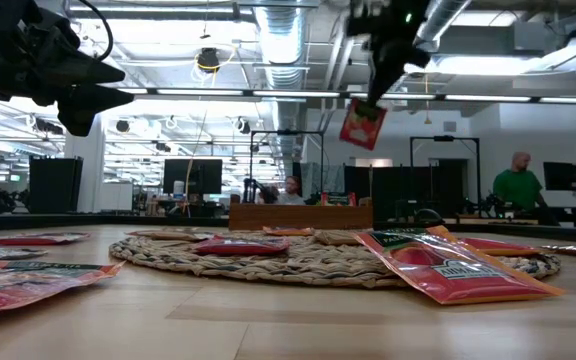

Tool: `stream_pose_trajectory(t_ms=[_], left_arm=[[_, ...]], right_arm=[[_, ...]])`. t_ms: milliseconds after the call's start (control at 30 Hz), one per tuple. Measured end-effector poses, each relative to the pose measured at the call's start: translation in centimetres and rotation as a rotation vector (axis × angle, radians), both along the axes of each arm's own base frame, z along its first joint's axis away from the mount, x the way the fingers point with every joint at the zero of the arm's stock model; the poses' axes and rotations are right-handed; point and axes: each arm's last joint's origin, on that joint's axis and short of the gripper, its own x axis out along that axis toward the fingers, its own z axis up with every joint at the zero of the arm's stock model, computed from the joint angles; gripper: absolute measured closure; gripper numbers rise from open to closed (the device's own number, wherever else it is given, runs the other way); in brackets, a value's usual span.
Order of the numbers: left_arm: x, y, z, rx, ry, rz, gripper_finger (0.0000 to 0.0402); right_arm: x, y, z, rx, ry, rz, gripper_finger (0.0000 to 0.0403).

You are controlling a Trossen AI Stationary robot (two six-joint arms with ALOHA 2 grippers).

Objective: Pick & Place Tea
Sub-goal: Put the red tea bag into the right section of the brown wooden organizer

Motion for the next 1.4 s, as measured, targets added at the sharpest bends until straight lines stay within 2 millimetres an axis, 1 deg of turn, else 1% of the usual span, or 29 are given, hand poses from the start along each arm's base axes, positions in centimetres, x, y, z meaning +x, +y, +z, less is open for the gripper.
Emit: stream_pose_trajectory(t_ms=[100, 267, 333, 433, 567, 633, 733, 1400], left_arm=[[0.0, 0.0, 0.0, 0.000, 0.001, 0.000, 0.0216], [0.0, 0.0, 0.0, 0.000, 0.003, 0.000, 0.0216], [0.0, 0.0, 0.0, 0.001, 0.003, -0.001, 0.0216], [0.0, 0.0, 0.0, 0.001, 0.004, -0.001, 0.0216], [0.0, 0.0, -0.1, 0.001, 0.005, -0.007, 0.0216], [0.0, 0.0, -0.1, 0.001, 0.006, -0.007, 0.0216], [0.0, 0.0, -0.1, 0.004, 0.007, -0.008, 0.0216], [0.0, 0.0, -0.1, 0.007, 0.007, -0.008, 0.0216]], right_arm=[[1.3, -1.5, -1.7, -0.001, 0.067, 0.016, 0.0403], [3.6, -3.3, -3.3, 0.002, 0.134, 0.047, 0.0403], [4.7, -3.7, -3.6, 0.001, 0.135, 0.070, 0.0403], [5.8, -4.3, -4.1, 0.013, 0.155, 0.097, 0.0403], [6.7, -4.9, -5.3, 0.042, 0.203, 0.110, 0.0403], [6.7, -5.2, -5.9, 0.057, 0.240, 0.103, 0.0403], [6.6, -5.3, -6.2, 0.092, 0.254, 0.107, 0.0403], [5.9, -6.8, -6.3, 0.168, 0.220, 0.026, 0.0403]])
